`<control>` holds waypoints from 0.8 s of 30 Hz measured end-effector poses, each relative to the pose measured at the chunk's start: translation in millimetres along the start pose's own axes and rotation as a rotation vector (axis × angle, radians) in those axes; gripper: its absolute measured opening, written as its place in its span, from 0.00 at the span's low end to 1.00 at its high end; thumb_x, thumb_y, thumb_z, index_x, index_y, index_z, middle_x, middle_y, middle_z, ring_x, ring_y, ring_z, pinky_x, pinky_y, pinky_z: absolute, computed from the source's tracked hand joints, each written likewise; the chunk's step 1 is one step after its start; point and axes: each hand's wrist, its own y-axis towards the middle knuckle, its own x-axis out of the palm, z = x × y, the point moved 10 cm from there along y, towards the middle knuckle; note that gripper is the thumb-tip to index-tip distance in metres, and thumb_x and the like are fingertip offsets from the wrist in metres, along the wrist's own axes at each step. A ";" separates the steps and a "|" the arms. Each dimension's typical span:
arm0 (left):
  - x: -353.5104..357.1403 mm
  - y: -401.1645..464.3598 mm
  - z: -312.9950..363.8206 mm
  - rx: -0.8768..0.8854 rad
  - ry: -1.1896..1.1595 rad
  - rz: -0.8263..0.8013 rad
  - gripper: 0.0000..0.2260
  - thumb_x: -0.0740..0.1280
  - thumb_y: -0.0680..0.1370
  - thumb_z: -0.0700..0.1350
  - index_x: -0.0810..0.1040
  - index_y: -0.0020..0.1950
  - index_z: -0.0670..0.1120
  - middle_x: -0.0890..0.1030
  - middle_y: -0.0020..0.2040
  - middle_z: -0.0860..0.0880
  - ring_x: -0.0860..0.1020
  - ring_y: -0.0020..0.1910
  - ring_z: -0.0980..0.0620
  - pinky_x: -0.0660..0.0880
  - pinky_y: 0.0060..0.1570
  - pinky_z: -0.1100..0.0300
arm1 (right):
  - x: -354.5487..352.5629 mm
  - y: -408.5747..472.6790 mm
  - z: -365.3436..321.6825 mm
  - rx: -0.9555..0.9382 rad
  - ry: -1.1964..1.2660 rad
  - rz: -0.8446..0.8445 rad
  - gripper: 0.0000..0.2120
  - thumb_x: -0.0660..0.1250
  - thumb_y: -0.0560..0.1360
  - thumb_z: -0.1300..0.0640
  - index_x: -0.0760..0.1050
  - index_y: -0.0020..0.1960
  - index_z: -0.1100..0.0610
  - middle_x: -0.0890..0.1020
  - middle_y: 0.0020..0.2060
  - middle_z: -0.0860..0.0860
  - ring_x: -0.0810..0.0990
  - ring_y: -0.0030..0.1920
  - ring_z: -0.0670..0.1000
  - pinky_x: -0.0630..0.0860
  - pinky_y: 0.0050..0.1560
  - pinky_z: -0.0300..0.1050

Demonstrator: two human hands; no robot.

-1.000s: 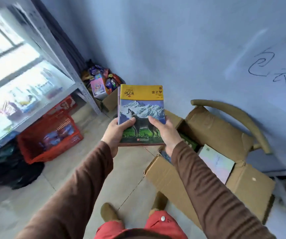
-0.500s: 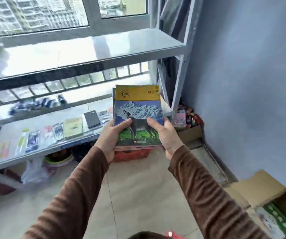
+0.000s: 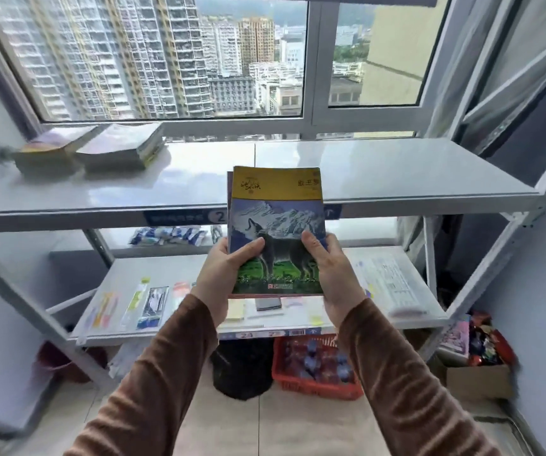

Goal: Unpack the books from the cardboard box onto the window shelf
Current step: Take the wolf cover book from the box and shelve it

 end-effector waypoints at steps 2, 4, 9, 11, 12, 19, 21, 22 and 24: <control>-23.7 29.6 18.5 0.011 0.005 0.044 0.22 0.77 0.72 0.47 0.79 0.62 0.40 0.86 0.52 0.38 0.86 0.43 0.44 0.83 0.40 0.52 | 29.8 39.2 -0.6 0.006 0.018 -0.042 0.16 0.66 0.79 0.44 0.74 0.60 0.55 0.85 0.55 0.56 0.82 0.59 0.57 0.73 0.67 0.62; -48.9 54.7 34.6 0.025 -0.001 0.092 0.22 0.76 0.74 0.48 0.79 0.63 0.40 0.86 0.55 0.36 0.85 0.44 0.42 0.84 0.44 0.49 | 61.2 73.6 -1.4 0.013 0.033 -0.097 0.18 0.66 0.79 0.44 0.74 0.61 0.56 0.85 0.55 0.56 0.82 0.59 0.58 0.75 0.66 0.60; -108.9 107.0 70.4 0.076 0.019 0.188 0.24 0.74 0.76 0.53 0.77 0.65 0.40 0.84 0.58 0.35 0.84 0.50 0.40 0.82 0.54 0.43 | 132.8 140.3 -6.5 -0.042 -0.007 -0.201 0.19 0.66 0.78 0.43 0.72 0.58 0.57 0.84 0.49 0.53 0.83 0.53 0.54 0.79 0.58 0.50; -130.3 128.0 83.1 0.093 0.030 0.190 0.24 0.73 0.76 0.52 0.75 0.67 0.40 0.83 0.59 0.35 0.84 0.48 0.42 0.84 0.47 0.48 | 156.7 163.6 -4.5 -0.056 -0.008 -0.239 0.18 0.67 0.78 0.46 0.71 0.60 0.58 0.84 0.51 0.54 0.83 0.55 0.56 0.80 0.59 0.52; -139.7 138.9 89.8 0.106 0.027 0.177 0.23 0.73 0.77 0.51 0.74 0.67 0.40 0.83 0.60 0.35 0.84 0.48 0.43 0.84 0.44 0.50 | 167.7 175.1 -4.0 -0.063 -0.004 -0.252 0.18 0.68 0.78 0.48 0.70 0.61 0.58 0.84 0.54 0.56 0.83 0.58 0.57 0.80 0.59 0.53; -192.0 221.6 148.1 0.313 0.214 0.015 0.22 0.71 0.78 0.40 0.68 0.71 0.43 0.84 0.60 0.41 0.85 0.56 0.44 0.83 0.52 0.52 | 229.3 243.6 -20.0 -0.234 -0.032 -0.232 0.20 0.68 0.79 0.59 0.65 0.67 0.59 0.82 0.58 0.59 0.85 0.53 0.51 0.82 0.47 0.41; -203.1 243.5 158.5 0.360 0.278 -0.038 0.25 0.71 0.78 0.36 0.64 0.71 0.44 0.85 0.57 0.44 0.85 0.54 0.45 0.83 0.50 0.54 | 242.4 258.7 -22.3 -0.264 -0.035 -0.226 0.20 0.68 0.79 0.60 0.65 0.67 0.56 0.82 0.58 0.58 0.84 0.57 0.54 0.82 0.49 0.45; -207.9 254.1 160.8 0.375 0.312 -0.055 0.25 0.70 0.78 0.34 0.63 0.70 0.44 0.85 0.56 0.46 0.85 0.54 0.46 0.83 0.49 0.56 | 247.8 265.3 -23.7 -0.277 -0.030 -0.225 0.20 0.68 0.79 0.60 0.65 0.67 0.55 0.82 0.59 0.57 0.83 0.59 0.56 0.82 0.51 0.48; -212.8 271.5 161.9 0.394 0.370 -0.085 0.25 0.70 0.78 0.33 0.61 0.69 0.43 0.86 0.53 0.55 0.86 0.52 0.52 0.83 0.48 0.58 | 255.2 274.9 -24.7 -0.290 -0.037 -0.223 0.20 0.68 0.79 0.59 0.65 0.68 0.51 0.82 0.59 0.53 0.83 0.60 0.55 0.82 0.53 0.51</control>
